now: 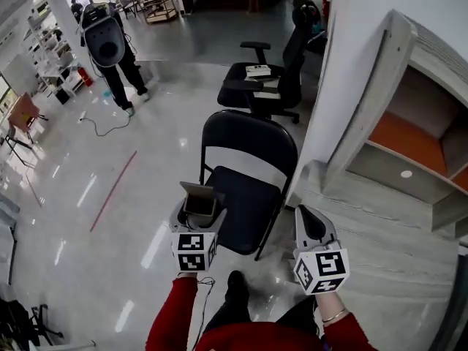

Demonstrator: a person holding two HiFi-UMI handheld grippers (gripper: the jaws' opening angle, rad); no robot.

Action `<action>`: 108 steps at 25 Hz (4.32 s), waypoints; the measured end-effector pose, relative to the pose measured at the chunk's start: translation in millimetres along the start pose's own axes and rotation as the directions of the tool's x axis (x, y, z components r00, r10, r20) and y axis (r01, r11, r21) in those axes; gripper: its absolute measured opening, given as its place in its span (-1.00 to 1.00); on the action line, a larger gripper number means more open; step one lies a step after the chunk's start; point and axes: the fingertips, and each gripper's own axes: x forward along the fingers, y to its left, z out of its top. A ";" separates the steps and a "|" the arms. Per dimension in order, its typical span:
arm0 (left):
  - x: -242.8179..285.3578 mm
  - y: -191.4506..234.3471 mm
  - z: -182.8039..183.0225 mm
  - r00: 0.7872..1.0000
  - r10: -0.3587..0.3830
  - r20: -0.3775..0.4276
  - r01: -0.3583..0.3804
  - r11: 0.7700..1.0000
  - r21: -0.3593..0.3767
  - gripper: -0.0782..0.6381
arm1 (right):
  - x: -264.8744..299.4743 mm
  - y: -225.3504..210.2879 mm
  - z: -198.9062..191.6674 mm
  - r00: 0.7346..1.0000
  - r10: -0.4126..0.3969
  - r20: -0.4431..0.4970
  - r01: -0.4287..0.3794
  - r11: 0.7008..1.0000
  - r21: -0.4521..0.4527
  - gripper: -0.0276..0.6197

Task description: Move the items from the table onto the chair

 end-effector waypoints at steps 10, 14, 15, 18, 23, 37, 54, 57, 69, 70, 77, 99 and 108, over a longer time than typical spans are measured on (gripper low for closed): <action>50.5 24.3 -29.0 0.992 -0.118 -0.041 0.120 0.991 0.050 0.48 | 80.1 70.0 -19.6 0.999 -0.037 -0.024 0.037 0.999 0.014 -0.90; 59.5 32.0 -58.5 0.988 -0.125 -0.087 0.129 0.991 0.038 0.48 | 118.0 88.0 -48.7 0.999 0.010 -0.053 -0.010 1.000 -0.002 -0.90; 62.1 35.4 -66.1 0.988 -0.120 -0.100 0.124 0.992 0.028 0.48 | 127.1 90.6 -56.7 0.998 0.028 -0.062 -0.028 1.000 -0.004 -0.90; 74.0 39.7 -88.0 0.985 -0.117 -0.124 0.117 0.993 -0.004 0.48 | 148.7 86.1 -85.8 0.994 0.050 -0.092 -0.050 0.999 0.000 -0.90; 100.3 49.7 -136.0 0.984 -0.109 -0.142 0.106 0.994 -0.027 0.48 | 180.6 72.8 -148.3 0.992 -0.027 -0.120 0.034 0.998 0.053 -0.90; 201.5 30.1 -295.3 0.974 -0.149 -0.170 0.152 0.988 0.008 0.48 | 221.6 56.0 -286.7 0.978 -0.128 -0.162 0.136 0.990 0.035 -0.90; 102.8 45.9 -207.3 0.990 -0.047 -0.131 0.041 0.998 -0.044 0.37 | 165.4 82.9 -200.1 0.978 -0.152 -0.140 0.150 0.988 -0.028 -0.90; 78.1 40.6 -142.4 0.995 -0.091 -0.042 0.090 0.996 -0.029 -0.07 | 145.6 99.1 -153.5 0.987 -0.109 -0.115 0.111 0.994 0.012 -0.90; 31.5 -107.1 56.7 0.788 -0.566 0.243 0.546 0.824 0.148 -0.76 | -3.9 21.4 -32.1 0.914 -0.397 0.080 0.389 0.916 0.098 -0.90; 23.7 -117.2 62.5 0.758 -0.608 0.237 0.580 0.794 0.183 -0.76 | -20.2 17.0 -28.0 0.895 -0.437 0.094 0.427 0.898 0.106 -0.90; -15.8 -176.6 72.9 0.584 -0.788 0.195 0.730 0.615 0.298 -0.76 | -127.4 -10.6 -32.2 0.695 -0.704 0.146 0.680 0.709 0.187 -0.90; -96.3 -249.8 51.8 0.400 -0.907 0.134 0.820 0.419 0.390 -0.76 | -235.4 9.9 -61.6 0.529 -0.839 0.129 0.800 0.543 0.256 -0.90; -107.8 -251.9 39.6 0.393 -0.915 0.097 0.814 0.394 0.426 -0.76 | -239.8 12.5 -67.9 0.532 -0.838 0.120 0.796 0.544 0.267 -0.90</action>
